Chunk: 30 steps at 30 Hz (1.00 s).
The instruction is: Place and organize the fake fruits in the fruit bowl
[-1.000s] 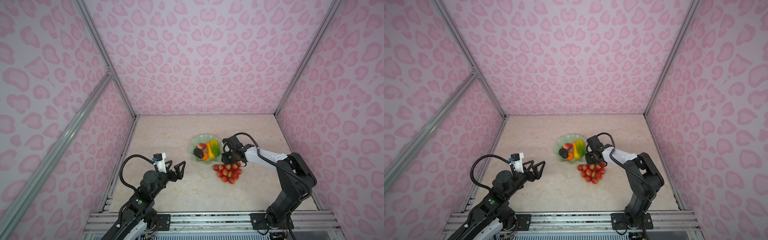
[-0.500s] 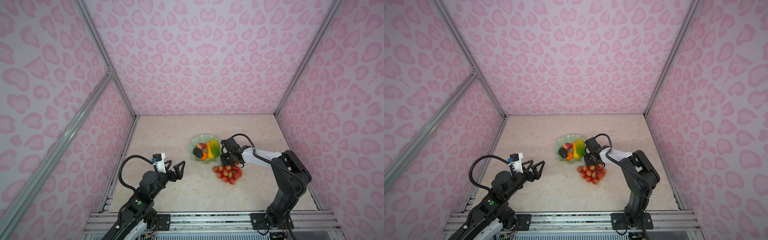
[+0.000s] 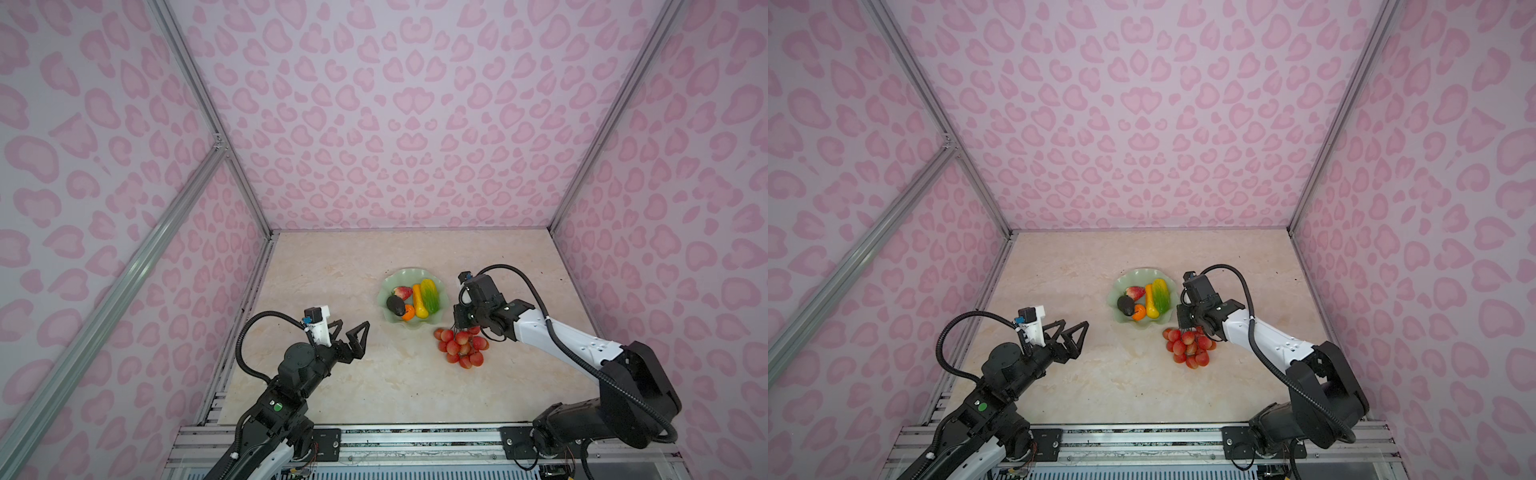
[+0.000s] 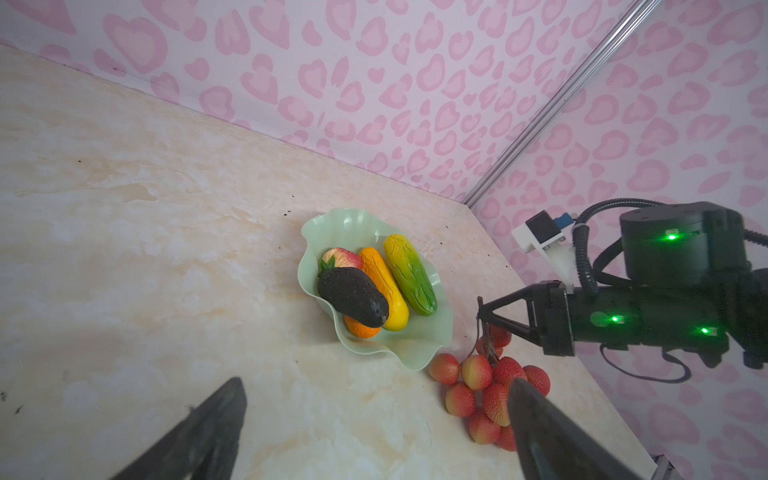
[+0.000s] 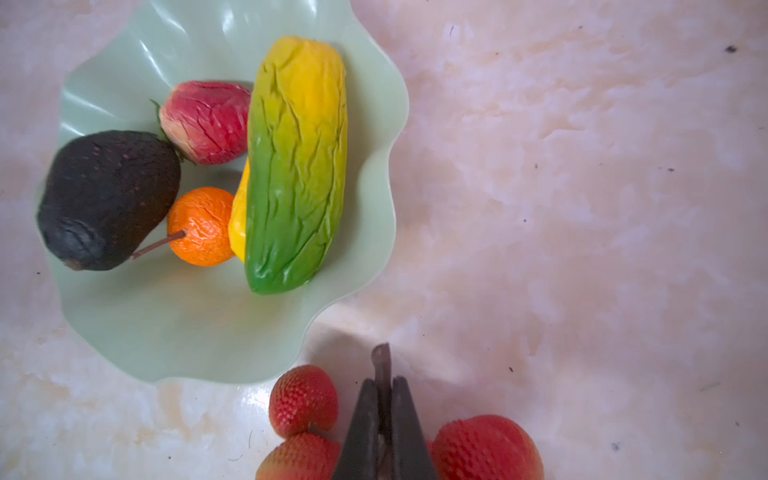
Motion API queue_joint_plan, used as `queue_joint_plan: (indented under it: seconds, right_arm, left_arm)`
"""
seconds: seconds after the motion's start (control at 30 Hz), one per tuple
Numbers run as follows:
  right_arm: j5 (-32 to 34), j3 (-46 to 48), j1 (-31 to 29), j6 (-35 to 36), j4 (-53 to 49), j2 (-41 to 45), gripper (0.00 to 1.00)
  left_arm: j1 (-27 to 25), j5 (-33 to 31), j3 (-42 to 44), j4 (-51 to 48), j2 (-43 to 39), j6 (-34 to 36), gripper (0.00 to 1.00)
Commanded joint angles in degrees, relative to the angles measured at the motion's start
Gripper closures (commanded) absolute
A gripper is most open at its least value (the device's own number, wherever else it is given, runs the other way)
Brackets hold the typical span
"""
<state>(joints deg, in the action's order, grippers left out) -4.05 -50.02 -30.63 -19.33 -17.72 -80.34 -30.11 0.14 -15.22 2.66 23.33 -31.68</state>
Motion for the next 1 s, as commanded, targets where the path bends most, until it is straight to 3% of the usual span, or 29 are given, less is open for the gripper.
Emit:
queue_joint_plan:
  seconds: [0.0,0.57,0.77,0.97]
  right_arm:
    - [1.07,0.69,-0.04,-0.77,0.11,3.19,1.00]
    - [9.30,-3.18,-6.14,3.10,-3.33,18.34,1.00]
    - [11.17,-6.21,-8.63,6.24,-3.13,18.54,1.00]
    - [8.99,-11.96,-10.20,8.67,-1.99,13.37,1.00]
  left_arm:
    - [-0.04,-0.34,-0.20,0.59,-0.10,0.39,0.01]
    - [-0.04,-0.83,0.11,0.71,-0.57,0.39,0.01]
    - [-0.04,-1.00,0.29,0.84,-0.74,0.48,0.01]
    - [-0.04,-0.79,-0.15,0.73,-0.66,1.09,0.01]
